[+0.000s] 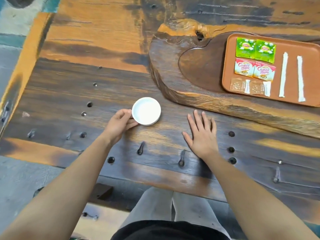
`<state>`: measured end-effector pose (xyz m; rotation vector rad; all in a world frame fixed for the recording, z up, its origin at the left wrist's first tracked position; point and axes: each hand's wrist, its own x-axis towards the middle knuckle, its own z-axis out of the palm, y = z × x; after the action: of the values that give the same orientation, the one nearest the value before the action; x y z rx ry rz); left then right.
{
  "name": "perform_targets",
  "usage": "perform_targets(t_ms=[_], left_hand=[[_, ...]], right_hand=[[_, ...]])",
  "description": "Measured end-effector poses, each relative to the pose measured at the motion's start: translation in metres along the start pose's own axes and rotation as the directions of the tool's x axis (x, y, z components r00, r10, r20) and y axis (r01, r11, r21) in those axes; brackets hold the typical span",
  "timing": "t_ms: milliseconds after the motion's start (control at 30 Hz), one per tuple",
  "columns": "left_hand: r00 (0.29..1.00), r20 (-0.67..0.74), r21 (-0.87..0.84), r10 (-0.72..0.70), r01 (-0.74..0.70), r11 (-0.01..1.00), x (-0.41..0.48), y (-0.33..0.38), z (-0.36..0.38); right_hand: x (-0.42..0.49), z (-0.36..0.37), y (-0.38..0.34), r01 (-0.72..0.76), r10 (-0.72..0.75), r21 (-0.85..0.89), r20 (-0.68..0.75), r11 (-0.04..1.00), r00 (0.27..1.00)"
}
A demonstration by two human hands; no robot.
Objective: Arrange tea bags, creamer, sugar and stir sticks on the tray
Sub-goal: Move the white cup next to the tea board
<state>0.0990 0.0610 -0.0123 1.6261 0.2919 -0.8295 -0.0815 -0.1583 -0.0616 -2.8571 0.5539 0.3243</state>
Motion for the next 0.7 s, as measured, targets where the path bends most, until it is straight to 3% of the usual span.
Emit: perform_targets(t_ms=[400,700], left_hand=[[0.978,0.080,-0.007,0.194,-0.194,0.981,0.004,0.046,0.029],[0.941,0.238,0.075,0.240,-0.264,0.962,0.050,0.113,0.134]], right_hand=[[0.001,0.003,0.002,-0.003,0.003,0.012,-0.031,1.000,1.000],[0.002,0.005,0.002,-0.011,0.012,0.027,-0.044,1.000,0.999]])
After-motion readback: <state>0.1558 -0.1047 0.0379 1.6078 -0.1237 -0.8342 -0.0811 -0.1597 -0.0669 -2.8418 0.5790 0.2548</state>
